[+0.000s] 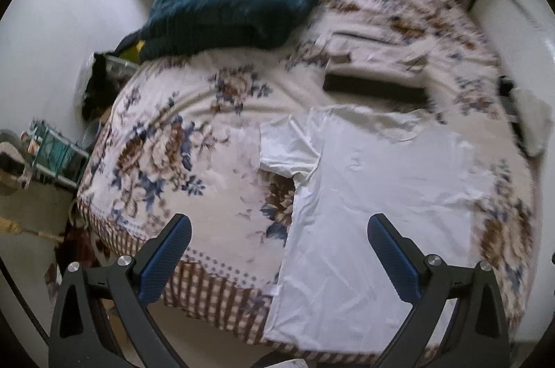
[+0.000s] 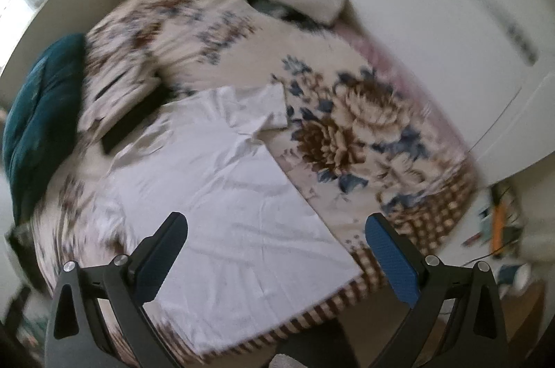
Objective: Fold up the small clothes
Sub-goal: 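Lower both tools toward the white T-shirt's sleeve and side edges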
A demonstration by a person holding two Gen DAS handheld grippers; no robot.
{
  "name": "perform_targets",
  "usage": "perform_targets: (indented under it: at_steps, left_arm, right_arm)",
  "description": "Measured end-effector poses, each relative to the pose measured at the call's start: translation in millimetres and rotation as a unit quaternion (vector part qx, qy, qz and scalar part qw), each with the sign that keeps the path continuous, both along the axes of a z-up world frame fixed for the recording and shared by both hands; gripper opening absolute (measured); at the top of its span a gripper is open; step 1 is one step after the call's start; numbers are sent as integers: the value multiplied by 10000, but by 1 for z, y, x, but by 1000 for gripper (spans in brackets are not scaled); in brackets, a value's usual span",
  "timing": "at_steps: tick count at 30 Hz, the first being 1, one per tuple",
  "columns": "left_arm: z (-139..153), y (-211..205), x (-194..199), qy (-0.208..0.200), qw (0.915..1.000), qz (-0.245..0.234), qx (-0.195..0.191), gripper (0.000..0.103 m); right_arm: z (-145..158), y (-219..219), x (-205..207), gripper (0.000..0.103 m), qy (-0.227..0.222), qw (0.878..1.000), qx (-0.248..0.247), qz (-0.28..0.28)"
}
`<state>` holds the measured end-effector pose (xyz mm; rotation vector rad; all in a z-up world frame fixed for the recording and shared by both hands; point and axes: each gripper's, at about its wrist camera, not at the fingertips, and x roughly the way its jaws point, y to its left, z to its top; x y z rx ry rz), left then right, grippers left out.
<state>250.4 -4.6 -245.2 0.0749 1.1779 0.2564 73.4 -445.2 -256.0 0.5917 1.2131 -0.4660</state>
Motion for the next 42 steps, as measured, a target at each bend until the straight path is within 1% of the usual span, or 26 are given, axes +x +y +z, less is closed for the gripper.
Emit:
perform_targets:
  at_steps: [2,3,7,9,12,13,14,17,18,19,21,22,24,26,28,29,30,32,33,35,37,38,39,40,41,42]
  left_arm:
    - [-39,-4,23,207,9995,221,19,103]
    - [-60,-4,32,338,9989,328,0,103]
    - [-148,-11,62,913,9936,633,-189,103]
    - [-191,-17,72,1133,9911,679,-188,103]
    - [-236,-23,81,1378,9878,681,-240,103]
    - [-248,-24,84,1439,9869,679,-283,103]
    - [-259,-26,86,1498,9859,666,-334,103]
    - [-279,-29,92,1580,9846,601,-439,103]
    - [-281,-28,93,1567,9847,603,-473,103]
    - [-283,-26,95,1541,9849,619,-493,103]
    - [-283,-22,97,1522,9844,678,-566,103]
    - [-281,-17,98,1498,9843,712,-596,103]
    - [-276,-6,100,1425,9845,787,-648,103]
    - [-270,4,101,1316,9859,826,-627,103]
    - [-264,16,100,1184,9876,875,-543,103]
    - [-260,23,99,1115,9884,911,-488,103]
    - [-257,29,99,1055,9890,950,-421,103]
    - [-252,45,96,950,9898,1012,-307,103]
    - [-251,52,93,876,9907,1018,-200,103]
    - [-249,64,90,739,9927,952,107,103]
    - [-251,79,86,719,9928,918,261,103]
    - [-253,87,83,753,9922,943,299,103]
    - [-256,94,80,816,9913,1000,274,103]
    - [-258,101,77,876,9903,1054,240,103]
    - [-261,107,74,936,9890,1127,200,103]
    - [-262,112,70,963,9881,1193,158,103]
  right_arm:
    - [-44,-14,22,102,88,9995,233,-179]
    - [-83,-34,42,100,184,9983,408,-370]
    - [-188,-68,87,94,343,9897,1033,-928]
    - [-249,-87,107,91,308,9761,1641,-1388]
    - [-303,-100,121,88,163,9541,2296,-1918]
    - [-325,-104,127,88,67,9424,2534,-2184]
    - [-342,-107,131,88,-54,9311,2722,-2426]
    - [-371,-108,145,87,-418,9080,3030,-2862]
    - [-376,-105,150,82,-613,9017,3070,-2984]
    - [-378,-103,155,78,-719,9005,3054,-3013]
    - [-376,-94,170,40,-807,9074,2853,-2979]
    - [-374,-91,175,32,-803,9128,2732,-2928]
    - [-358,-80,192,12,-766,9338,2236,-2688]
    - [-330,-59,218,11,-754,9605,1624,-2132]
    - [-295,-23,252,11,-797,9880,715,-1114]
    - [-283,-4,270,11,-789,9941,362,-646]
    - [-270,30,290,11,-772,9969,-115,27]
    - [-261,78,306,11,-695,9915,-633,898]
    - [-261,118,320,11,-589,9809,-1023,1546]
    - [-268,170,327,11,-495,9600,-1466,2334]
    - [-284,221,323,11,-327,9317,-1833,3118]
    - [-299,249,321,12,-118,9157,-1885,3546]
    - [-315,270,316,18,146,9015,-1847,3911]
    - [-324,277,311,23,282,8951,-1776,4079]
    - [-333,289,307,37,449,8883,-1602,4280]
    - [-335,294,303,41,509,8864,-1503,4348]
